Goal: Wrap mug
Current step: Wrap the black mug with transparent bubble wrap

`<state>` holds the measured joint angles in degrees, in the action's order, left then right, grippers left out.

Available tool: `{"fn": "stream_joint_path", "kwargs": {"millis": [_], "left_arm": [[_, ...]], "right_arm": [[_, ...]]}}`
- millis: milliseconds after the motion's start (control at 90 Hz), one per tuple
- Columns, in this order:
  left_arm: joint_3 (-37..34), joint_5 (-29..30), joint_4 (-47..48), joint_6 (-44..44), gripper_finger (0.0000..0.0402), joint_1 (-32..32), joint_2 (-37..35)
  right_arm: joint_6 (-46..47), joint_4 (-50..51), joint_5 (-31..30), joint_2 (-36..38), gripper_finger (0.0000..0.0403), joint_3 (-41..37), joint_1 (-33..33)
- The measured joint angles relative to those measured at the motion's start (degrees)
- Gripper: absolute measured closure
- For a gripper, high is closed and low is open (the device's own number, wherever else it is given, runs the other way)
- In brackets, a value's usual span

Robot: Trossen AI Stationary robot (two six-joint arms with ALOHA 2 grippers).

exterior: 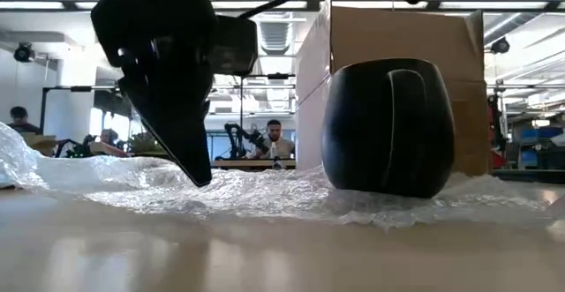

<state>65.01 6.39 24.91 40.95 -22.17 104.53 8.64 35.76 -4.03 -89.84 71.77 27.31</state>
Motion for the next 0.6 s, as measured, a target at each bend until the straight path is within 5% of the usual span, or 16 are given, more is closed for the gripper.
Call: {"fn": "stream_joint_path", "kwargs": {"millis": [411, 600], "left_arm": [[4.0, -5.5, 5.3, -1.2, 0.0326, -0.4, -2.1], [5.9, -4.0, 5.7, -2.7, 0.0326, -0.7, -3.3]], "right_arm": [[-1.8, 6.1, -2.1, -4.8, 0.0238, 2.6, -1.0], [-2.0, 7.3, -2.9, -8.0, 0.0218, 2.7, -1.7]]}}
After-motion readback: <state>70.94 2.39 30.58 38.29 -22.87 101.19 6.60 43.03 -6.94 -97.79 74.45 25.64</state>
